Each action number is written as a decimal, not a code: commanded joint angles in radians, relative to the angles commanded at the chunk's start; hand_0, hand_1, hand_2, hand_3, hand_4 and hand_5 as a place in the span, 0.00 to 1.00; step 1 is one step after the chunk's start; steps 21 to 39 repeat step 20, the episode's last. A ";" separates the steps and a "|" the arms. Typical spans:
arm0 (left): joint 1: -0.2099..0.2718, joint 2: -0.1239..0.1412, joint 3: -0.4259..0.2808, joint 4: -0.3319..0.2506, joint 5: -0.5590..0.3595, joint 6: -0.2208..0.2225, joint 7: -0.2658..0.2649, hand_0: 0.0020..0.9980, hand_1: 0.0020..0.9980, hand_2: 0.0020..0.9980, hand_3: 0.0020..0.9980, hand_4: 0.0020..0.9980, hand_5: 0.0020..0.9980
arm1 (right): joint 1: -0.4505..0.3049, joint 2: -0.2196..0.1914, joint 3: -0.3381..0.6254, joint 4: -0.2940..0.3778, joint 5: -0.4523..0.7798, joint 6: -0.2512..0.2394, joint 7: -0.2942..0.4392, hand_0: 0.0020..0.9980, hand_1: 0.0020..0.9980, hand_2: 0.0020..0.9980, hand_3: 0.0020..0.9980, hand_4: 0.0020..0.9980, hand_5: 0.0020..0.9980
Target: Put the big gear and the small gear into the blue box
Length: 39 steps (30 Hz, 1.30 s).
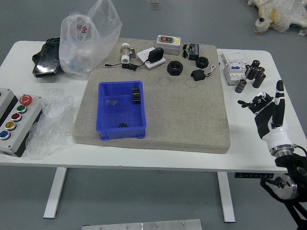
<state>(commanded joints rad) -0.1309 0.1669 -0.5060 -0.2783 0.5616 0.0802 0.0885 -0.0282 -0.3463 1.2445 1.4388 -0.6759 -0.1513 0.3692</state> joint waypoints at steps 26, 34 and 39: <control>-0.006 0.002 -0.021 -0.001 0.028 -0.003 0.011 0.65 0.51 0.53 0.68 0.67 0.31 | 0.024 0.018 0.019 -0.001 0.003 0.021 0.005 0.18 0.25 0.26 0.30 1.00 1.00; -0.006 0.002 -0.021 -0.001 0.028 -0.003 0.011 0.65 0.51 0.53 0.68 0.67 0.31 | 0.024 0.018 0.019 -0.001 0.003 0.021 0.005 0.18 0.25 0.26 0.30 1.00 1.00; -0.006 0.002 -0.021 -0.001 0.028 -0.003 0.011 0.65 0.51 0.53 0.68 0.67 0.31 | 0.024 0.018 0.019 -0.001 0.003 0.021 0.005 0.18 0.25 0.26 0.30 1.00 1.00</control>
